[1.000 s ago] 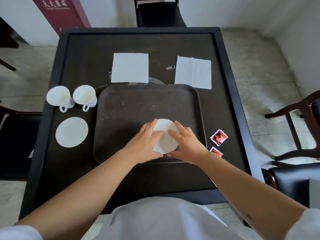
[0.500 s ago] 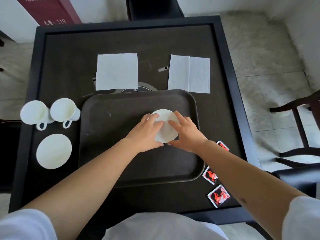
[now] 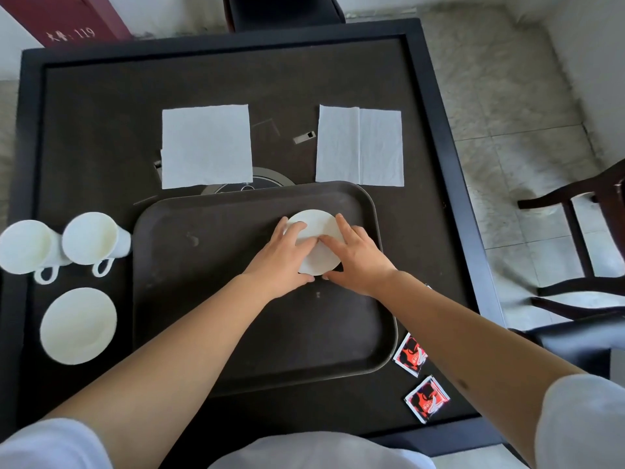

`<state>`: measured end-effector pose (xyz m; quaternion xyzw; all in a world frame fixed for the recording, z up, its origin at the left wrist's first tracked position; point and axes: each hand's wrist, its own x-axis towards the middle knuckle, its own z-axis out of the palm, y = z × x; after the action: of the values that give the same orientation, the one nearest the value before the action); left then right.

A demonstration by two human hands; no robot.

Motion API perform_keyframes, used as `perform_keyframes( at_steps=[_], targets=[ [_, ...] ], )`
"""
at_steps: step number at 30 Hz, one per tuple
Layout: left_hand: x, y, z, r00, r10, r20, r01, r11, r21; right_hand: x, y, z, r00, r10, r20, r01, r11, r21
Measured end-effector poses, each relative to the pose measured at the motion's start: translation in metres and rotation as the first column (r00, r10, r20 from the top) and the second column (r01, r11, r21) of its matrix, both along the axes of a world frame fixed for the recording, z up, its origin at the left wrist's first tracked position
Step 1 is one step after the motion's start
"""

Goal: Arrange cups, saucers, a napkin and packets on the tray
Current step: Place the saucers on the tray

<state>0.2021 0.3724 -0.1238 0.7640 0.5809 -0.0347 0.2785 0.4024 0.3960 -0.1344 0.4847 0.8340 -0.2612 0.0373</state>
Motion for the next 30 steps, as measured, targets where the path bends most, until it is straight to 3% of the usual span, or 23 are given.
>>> perform_keyframes(
  at_steps=[9,16,20,30],
  targets=[
    [0.0,-0.002,-0.004,1.0,-0.006,0.01,0.006,1.0,-0.002,0.001,-0.01,-0.002,0.998,-0.053,-0.042,0.053,0.999,-0.01],
    [0.001,-0.01,0.004,0.986,-0.089,-0.141,0.096,0.994,0.044,-0.009,-0.019,0.012,0.994,-0.079,0.074,0.081,0.997,-0.013],
    [-0.013,-0.03,0.015,0.981,-0.017,-0.193,0.028,0.998,0.054,-0.021,-0.031,0.025,0.989,-0.042,0.142,0.042,0.999,0.003],
    [-0.105,-0.123,0.05,0.958,0.229,-0.174,-0.222,0.973,0.061,-0.099,-0.087,0.053,0.976,0.162,0.147,-0.157,0.987,-0.042]
  ],
)
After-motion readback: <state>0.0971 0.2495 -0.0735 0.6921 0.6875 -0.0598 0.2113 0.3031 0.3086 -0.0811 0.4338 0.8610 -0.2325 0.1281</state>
